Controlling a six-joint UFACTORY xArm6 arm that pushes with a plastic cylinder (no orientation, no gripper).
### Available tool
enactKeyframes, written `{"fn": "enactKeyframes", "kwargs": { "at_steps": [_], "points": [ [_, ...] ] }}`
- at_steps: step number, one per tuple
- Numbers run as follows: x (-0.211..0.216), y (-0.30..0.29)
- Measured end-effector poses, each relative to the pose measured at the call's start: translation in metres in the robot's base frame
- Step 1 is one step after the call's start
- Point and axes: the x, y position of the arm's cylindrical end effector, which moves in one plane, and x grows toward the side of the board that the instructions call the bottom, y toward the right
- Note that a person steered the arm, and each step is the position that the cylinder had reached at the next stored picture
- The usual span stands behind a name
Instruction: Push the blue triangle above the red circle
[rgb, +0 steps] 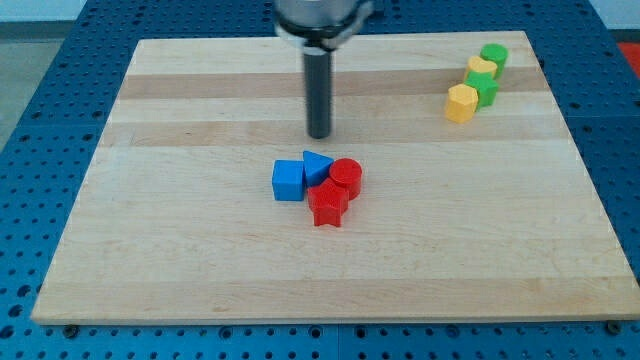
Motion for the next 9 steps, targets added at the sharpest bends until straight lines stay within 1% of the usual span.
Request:
{"fn": "enactKeyframes", "kwargs": {
  "at_steps": [1, 2, 3, 4, 5, 6, 7, 8, 9],
  "points": [
    [0.000, -0.063],
    [0.084, -0.086],
    [0.114, -0.085],
    [0.100, -0.079],
    [0.057, -0.018],
    [0.027, 0.061],
    [0.016, 0.084],
    [0.005, 0.075],
    [-0.012, 0.018]
  ]
}}
